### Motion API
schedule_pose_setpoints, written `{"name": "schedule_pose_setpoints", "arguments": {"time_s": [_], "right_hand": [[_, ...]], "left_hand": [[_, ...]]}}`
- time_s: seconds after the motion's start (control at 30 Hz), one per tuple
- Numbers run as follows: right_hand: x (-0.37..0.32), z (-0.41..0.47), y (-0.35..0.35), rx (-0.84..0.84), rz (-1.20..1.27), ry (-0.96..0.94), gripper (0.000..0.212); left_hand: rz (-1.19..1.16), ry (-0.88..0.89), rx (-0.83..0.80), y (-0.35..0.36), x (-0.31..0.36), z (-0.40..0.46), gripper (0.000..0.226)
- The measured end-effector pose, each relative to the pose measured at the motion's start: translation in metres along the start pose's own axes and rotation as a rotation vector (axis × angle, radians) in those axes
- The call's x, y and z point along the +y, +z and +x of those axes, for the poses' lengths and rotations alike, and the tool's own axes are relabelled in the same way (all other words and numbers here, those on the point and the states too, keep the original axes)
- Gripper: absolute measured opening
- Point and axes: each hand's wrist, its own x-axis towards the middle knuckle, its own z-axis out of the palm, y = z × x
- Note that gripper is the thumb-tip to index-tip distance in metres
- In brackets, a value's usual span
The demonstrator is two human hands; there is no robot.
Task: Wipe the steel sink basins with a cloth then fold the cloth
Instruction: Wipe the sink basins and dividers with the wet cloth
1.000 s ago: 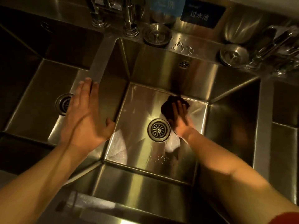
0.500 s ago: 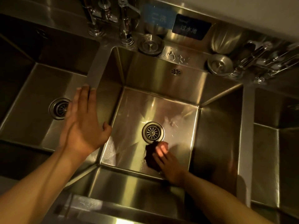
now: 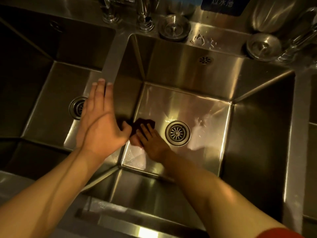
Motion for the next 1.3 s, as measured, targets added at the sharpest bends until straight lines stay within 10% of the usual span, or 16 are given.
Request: {"name": "schedule_pose_setpoints", "arguments": {"time_s": [0.5,0.97,1.3], "right_hand": [[0.134,-0.113,-0.033,0.072,0.140,0.681,0.070],[0.054,-0.139,0.037,-0.282,-0.102,-0.302,0.083],[-0.021,-0.020,0.014,-0.045,0.079,-0.163,0.066]], "left_hand": [[0.069,-0.032,0.002,-0.002,0.003,0.000,0.113],[0.109,-0.009,-0.059,-0.005,0.003,0.003,0.110],[0.028,-0.033,-0.017,-0.001,0.001,0.000,0.112]]}}
